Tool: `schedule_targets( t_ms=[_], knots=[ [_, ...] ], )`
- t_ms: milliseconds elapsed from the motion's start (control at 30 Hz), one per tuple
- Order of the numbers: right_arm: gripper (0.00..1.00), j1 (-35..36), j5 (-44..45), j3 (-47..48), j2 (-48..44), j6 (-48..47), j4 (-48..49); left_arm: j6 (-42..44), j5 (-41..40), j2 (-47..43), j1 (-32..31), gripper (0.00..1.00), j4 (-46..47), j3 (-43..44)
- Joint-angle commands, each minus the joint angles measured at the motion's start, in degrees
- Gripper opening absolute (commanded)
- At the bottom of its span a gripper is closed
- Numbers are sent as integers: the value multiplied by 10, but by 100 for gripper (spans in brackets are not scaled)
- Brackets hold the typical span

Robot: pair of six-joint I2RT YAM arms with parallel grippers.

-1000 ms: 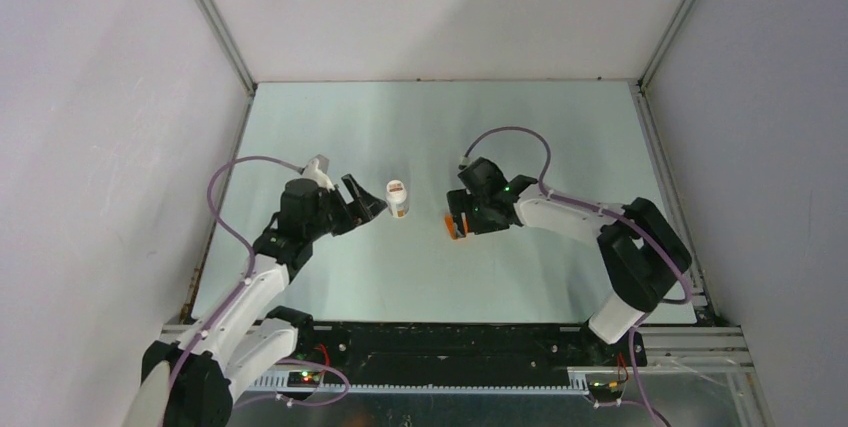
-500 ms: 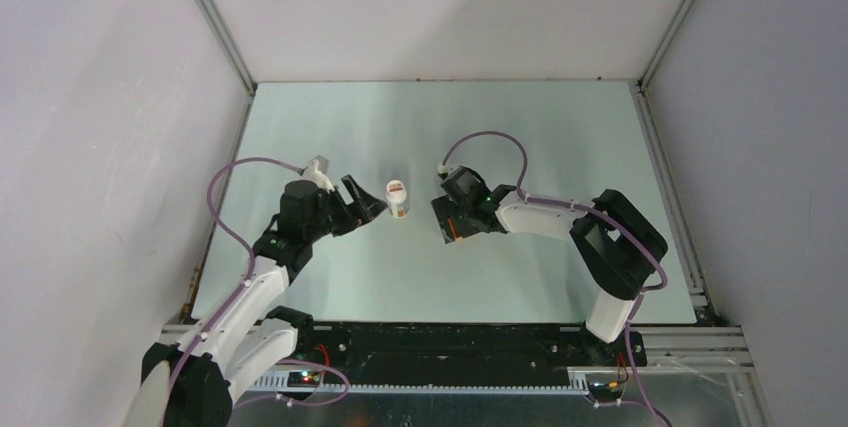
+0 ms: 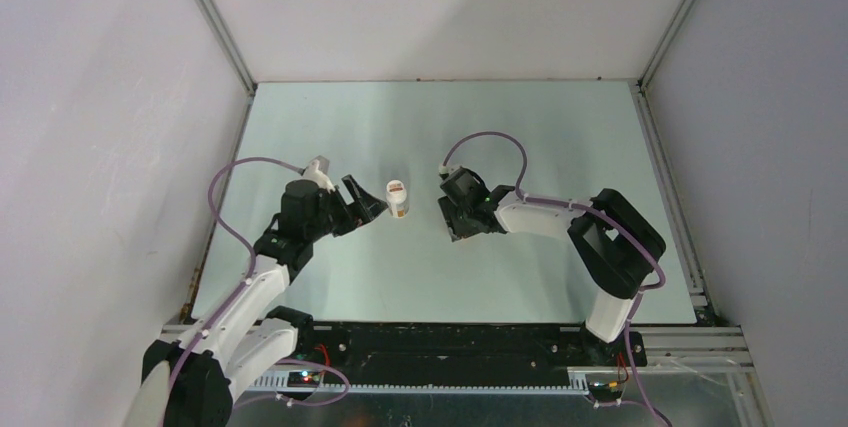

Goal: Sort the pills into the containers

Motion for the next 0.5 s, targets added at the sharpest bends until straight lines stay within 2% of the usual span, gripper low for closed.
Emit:
schedule_targets(
  t_ms=[0,367,467],
  knots=[
    [48,3,18,8,-1,-6,-10,-10,14,-4,-3,88,15,0],
    [46,11,-63,8,-89,-67,-13,-38,56,-8,-13,88,50,-6],
    [46,19,-77,20,-122,-73,-39,-44,72,-3,-19,88,58,-1]
  ],
)
